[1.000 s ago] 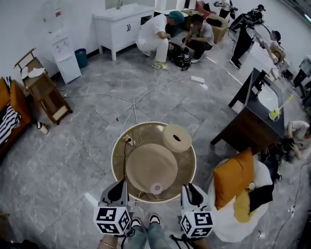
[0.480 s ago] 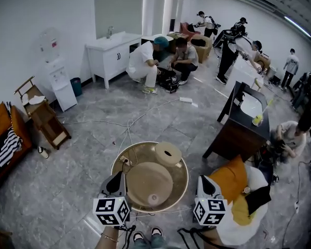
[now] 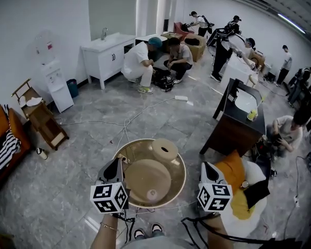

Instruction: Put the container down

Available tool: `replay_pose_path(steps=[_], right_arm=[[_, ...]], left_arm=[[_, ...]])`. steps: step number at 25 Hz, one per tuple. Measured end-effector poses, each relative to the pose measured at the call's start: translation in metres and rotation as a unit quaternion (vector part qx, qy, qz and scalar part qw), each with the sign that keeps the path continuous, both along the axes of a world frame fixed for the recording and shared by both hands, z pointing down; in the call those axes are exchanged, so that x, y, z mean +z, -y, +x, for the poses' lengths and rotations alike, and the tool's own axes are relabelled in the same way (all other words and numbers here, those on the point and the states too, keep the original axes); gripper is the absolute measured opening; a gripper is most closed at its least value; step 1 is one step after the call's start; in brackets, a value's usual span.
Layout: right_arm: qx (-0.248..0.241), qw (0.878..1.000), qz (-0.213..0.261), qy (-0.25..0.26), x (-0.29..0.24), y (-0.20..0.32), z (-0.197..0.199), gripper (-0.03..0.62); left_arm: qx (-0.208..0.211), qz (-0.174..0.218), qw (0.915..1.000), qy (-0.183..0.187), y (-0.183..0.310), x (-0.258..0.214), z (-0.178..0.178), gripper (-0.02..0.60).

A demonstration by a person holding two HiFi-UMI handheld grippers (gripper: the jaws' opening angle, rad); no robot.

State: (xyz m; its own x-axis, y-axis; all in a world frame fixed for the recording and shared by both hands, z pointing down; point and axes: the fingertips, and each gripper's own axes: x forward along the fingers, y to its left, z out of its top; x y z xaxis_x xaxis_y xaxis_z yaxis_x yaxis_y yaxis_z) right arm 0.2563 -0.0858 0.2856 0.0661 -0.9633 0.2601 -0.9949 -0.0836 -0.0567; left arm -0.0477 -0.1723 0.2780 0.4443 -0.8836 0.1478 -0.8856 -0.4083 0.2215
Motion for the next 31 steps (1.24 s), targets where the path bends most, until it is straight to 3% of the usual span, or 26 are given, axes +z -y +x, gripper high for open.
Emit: replay_pose_path(steps=[31], right_arm=[[-0.009, 1.000, -0.025, -0.017, 0.009, -0.004, -0.018, 0.005]], left_arm=[[0.009, -0.007, 0.9998, 0.016, -0.009, 0.007, -0.001, -0.003]])
